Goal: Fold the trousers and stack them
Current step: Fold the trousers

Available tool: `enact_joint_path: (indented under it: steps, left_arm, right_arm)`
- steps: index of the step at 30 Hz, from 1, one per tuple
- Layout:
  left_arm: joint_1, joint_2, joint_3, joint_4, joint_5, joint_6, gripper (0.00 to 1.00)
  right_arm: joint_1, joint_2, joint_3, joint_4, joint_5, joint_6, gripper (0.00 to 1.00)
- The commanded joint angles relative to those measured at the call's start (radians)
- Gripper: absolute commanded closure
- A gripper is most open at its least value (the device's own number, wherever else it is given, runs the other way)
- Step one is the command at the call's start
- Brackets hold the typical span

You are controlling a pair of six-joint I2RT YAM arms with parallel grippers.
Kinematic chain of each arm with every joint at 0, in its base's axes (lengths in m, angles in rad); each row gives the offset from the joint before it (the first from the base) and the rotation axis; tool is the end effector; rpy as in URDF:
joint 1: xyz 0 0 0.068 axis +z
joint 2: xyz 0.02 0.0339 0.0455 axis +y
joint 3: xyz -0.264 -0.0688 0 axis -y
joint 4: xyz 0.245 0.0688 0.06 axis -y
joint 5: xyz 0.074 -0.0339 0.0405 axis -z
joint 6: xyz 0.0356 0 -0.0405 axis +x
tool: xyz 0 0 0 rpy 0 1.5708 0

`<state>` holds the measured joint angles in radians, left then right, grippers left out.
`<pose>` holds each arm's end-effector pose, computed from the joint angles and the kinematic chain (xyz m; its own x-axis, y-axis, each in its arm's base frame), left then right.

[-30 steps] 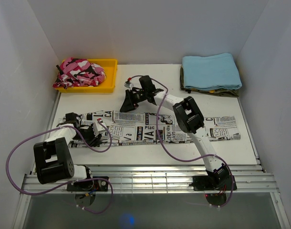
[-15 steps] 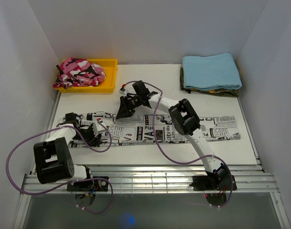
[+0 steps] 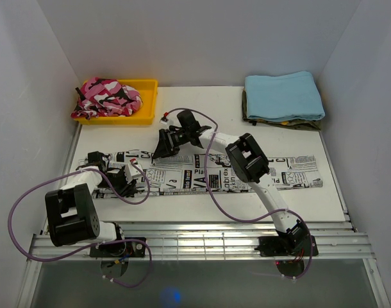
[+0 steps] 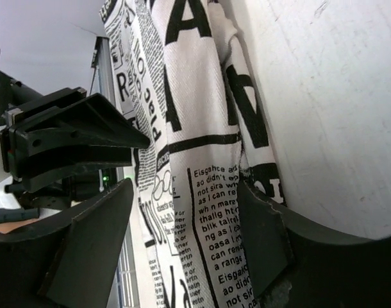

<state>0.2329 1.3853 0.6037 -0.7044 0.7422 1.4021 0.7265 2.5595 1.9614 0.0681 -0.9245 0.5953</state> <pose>0.1962 0.0218 0.1431 -0.2755 0.6813 -0.6781 0.9365 0.3493 -0.0296 0.3991 0.3926 0.1220 -0.8259 -0.2822 -0.4881 -0.5456 0.1822 0.8180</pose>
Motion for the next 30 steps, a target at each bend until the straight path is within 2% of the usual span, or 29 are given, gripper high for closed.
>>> enact_joint_path:
  steps: [1,4,6,9,13,16,18,24,30]
  left_arm:
    - [-0.014,0.081,-0.071,0.005,-0.129,0.008,0.61]
    - [-0.012,0.080,-0.073,0.008,-0.130,0.012,0.61]
    - [-0.014,0.080,-0.073,0.008,-0.129,0.011,0.62]
    - [-0.012,0.083,-0.074,0.010,-0.135,0.012,0.62]
    - [-0.012,0.081,-0.073,0.010,-0.132,0.011,0.62]
    - [-0.014,0.083,-0.074,0.010,-0.133,0.012,0.63]
    - [-0.012,0.083,-0.076,0.010,-0.129,0.018,0.64]
    - [-0.014,0.092,-0.071,0.010,-0.129,0.018,0.64]
    - [-0.012,0.069,-0.071,-0.006,-0.142,0.025,0.65]
  right_arm:
    - [-0.004,-0.029,0.043,-0.043,0.091,-0.078,0.30]
    - [0.007,-0.007,0.085,-0.169,0.134,-0.120,0.29]
    - [0.017,-0.036,0.033,-0.142,0.141,-0.118,0.25]
    - [0.036,-0.051,-0.018,-0.130,0.109,-0.077,0.24]
    - [0.066,-0.048,-0.038,-0.010,0.030,0.010,0.31]
    - [0.077,-0.045,-0.044,0.041,0.041,0.058,0.24]
    - [0.080,-0.039,-0.074,0.160,0.046,0.122,0.18]
    - [0.097,0.045,-0.024,0.421,0.041,0.349,0.21]
    - [0.102,0.088,-0.007,0.487,0.096,0.417,0.17]
